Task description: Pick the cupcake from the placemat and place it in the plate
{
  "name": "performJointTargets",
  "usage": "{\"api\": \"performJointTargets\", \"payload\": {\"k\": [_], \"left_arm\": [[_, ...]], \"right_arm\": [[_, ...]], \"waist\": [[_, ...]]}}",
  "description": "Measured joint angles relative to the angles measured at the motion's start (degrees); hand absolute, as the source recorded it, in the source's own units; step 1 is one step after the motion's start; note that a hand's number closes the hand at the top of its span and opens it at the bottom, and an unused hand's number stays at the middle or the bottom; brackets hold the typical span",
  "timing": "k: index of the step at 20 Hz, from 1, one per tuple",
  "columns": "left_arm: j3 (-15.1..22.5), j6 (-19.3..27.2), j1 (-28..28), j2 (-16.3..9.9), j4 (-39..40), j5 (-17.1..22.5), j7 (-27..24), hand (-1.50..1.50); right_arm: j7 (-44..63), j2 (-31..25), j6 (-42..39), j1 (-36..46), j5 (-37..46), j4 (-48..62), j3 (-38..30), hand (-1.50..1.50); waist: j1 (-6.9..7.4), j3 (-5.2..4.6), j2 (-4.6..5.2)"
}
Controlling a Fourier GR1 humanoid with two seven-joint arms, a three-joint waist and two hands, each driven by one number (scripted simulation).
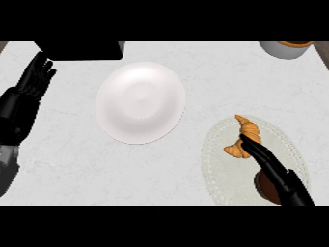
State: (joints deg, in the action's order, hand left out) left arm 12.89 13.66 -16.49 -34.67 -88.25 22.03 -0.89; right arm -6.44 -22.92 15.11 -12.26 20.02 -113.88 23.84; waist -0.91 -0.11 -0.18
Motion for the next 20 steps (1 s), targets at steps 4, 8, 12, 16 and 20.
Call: {"api": "performJointTargets", "payload": {"k": [4, 8, 12, 16, 20], "left_arm": [[0.66, 0.72, -0.70, 0.93, -0.13, -0.89, 0.83, 0.00], [0.47, 0.53, -0.06, 0.69, -1.23, -0.90, 1.37, 0.00], [0.36, 0.16, -0.21, 0.94, -1.17, -1.32, 1.19, 0.00], [-0.11, -0.36, 0.10, 1.05, -2.89, -1.16, 2.51, 0.00], [-1.08, -1.39, 1.28, 1.99, -3.16, -2.36, 2.03, 0.00]], "right_arm": [[12.73, -7.31, -5.46, 0.26, 5.21, -4.50, -2.33, -1.50], [25.10, -14.77, -14.07, -0.51, 7.71, -9.57, -3.47, -1.50], [37.06, -19.82, -24.27, 0.62, 6.23, -13.85, -3.28, -1.50], [48.42, -20.38, -32.27, 3.48, 3.76, -16.49, -1.32, -1.50], [56.03, -17.44, -37.45, 7.92, 3.71, -15.66, 0.96, -1.50]], "waist": [[-0.04, -0.16, -0.01], [0.36, -0.24, -0.07], [0.87, -0.22, 0.15], [1.44, -0.11, 0.20], [1.39, 0.00, 0.21]]}}
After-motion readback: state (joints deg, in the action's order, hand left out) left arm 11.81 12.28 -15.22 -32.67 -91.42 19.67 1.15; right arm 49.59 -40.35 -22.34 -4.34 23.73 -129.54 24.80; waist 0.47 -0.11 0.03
